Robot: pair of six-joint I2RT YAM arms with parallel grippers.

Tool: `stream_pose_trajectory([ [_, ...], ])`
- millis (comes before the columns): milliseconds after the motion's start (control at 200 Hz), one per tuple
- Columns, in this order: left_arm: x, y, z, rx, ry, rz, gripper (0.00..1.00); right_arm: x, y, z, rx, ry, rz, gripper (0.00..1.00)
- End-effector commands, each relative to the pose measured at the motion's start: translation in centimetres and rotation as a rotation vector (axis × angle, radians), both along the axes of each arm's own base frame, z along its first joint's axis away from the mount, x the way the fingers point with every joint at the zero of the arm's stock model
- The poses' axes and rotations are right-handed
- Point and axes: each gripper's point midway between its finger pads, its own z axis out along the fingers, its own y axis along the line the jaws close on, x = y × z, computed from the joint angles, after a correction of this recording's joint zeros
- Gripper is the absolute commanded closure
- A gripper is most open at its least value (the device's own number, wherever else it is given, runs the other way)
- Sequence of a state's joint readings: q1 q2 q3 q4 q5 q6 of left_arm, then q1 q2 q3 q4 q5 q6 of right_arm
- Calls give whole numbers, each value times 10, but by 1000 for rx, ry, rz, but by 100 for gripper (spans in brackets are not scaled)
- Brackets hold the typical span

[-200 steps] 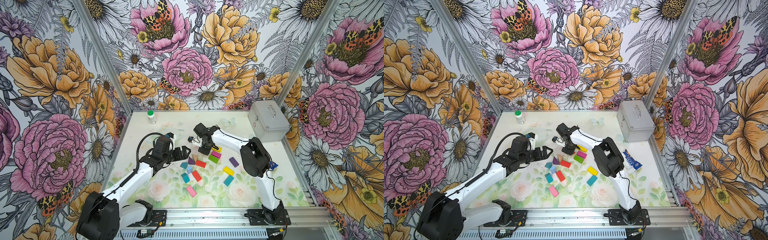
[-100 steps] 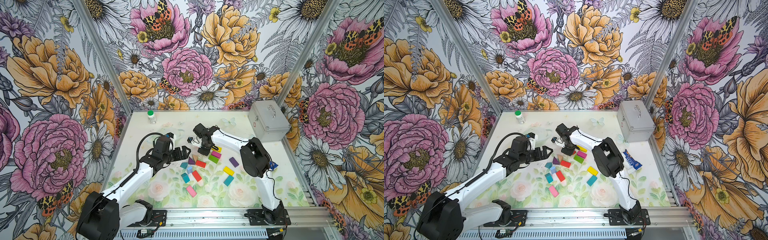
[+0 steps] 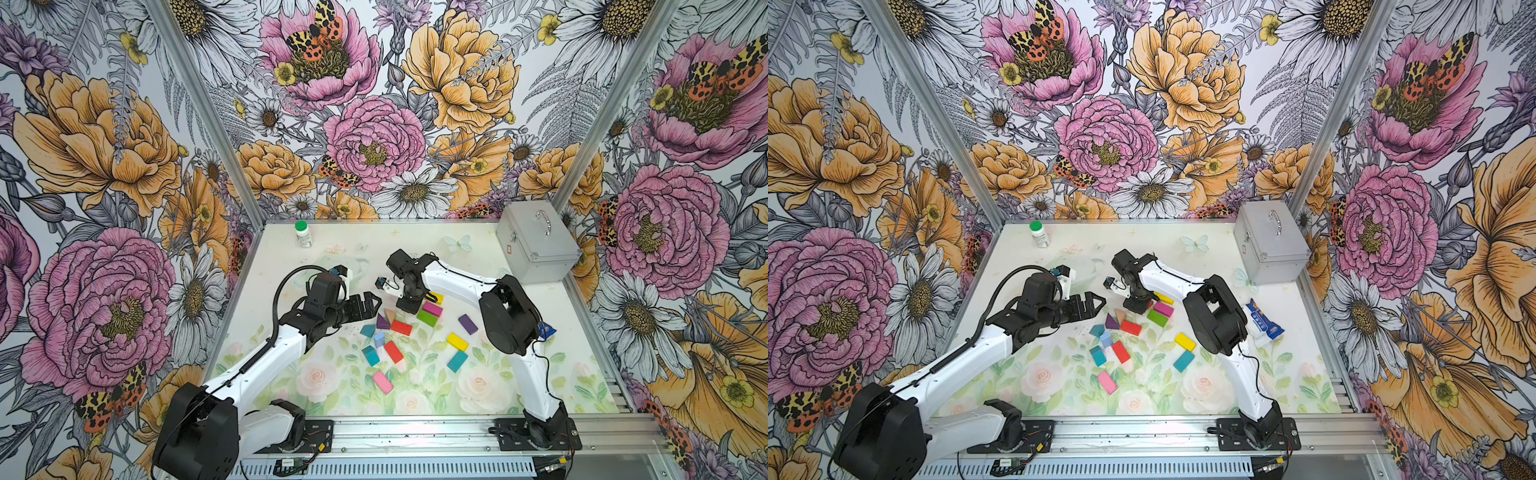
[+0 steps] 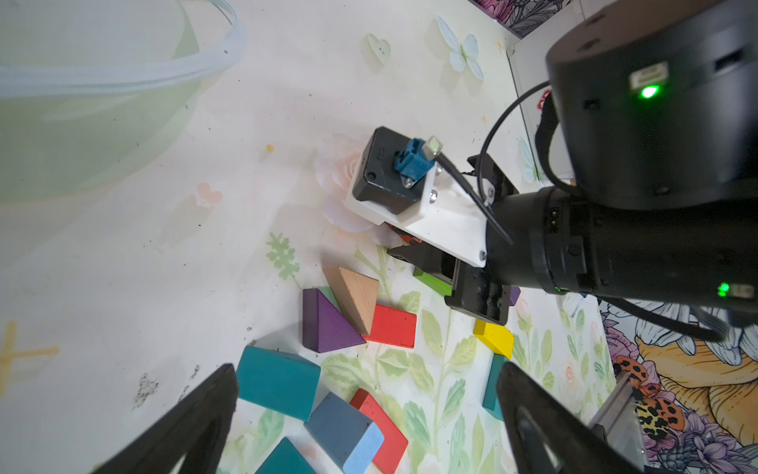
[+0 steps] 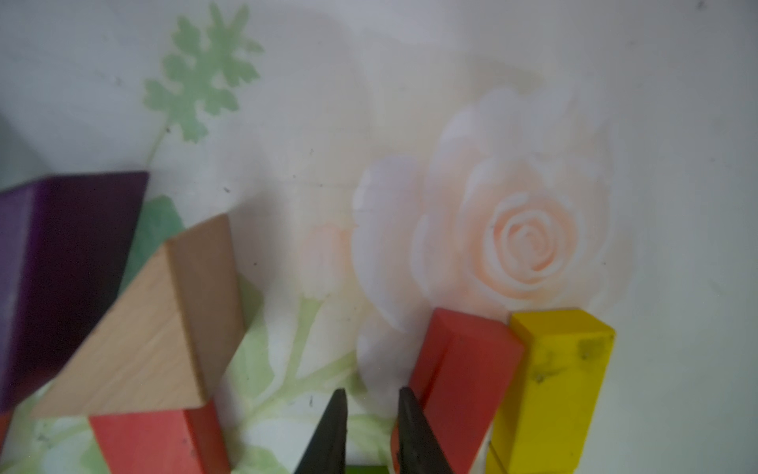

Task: Assemble a piece of candy with building blocks
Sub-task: Adjust the building block at the center of the board, then pick up the building block from the center of the board.

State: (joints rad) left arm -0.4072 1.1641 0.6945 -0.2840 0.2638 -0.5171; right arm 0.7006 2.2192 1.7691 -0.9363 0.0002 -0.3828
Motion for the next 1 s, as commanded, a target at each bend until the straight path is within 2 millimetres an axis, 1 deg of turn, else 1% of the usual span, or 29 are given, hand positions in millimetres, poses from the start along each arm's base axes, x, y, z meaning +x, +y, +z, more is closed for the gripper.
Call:
stream_pose_trajectory([
  [0,1,1,3,-11,-13,-11,1,0,-6,4,-3,-2,-24,76],
  [100,1,0,4,-11,-14,-13,1,-2,-1,12,30,2,-24,75],
  [215,0,0,5,-14,-18,-13,1,-9,6,32,94,6,-22,72],
  [295,-2,2,7,-14,-21,-10,1,-20,9,46,142,21,-22,69],
  [375,-4,4,9,-12,-26,-7,2,-38,9,51,175,46,-18,63],
  [490,-7,7,8,-12,-24,1,1,-63,10,47,209,68,-25,61],
  [585,-7,7,5,-10,-14,2,1,-73,11,42,195,62,-34,59],
  [691,-8,6,3,-13,-6,-2,1,-74,14,36,183,58,-40,59],
  [841,-10,8,8,-21,-19,5,2,-68,23,31,178,54,-37,57],
  [996,-13,11,7,-18,-21,13,1,-65,25,20,158,65,-34,57],
])
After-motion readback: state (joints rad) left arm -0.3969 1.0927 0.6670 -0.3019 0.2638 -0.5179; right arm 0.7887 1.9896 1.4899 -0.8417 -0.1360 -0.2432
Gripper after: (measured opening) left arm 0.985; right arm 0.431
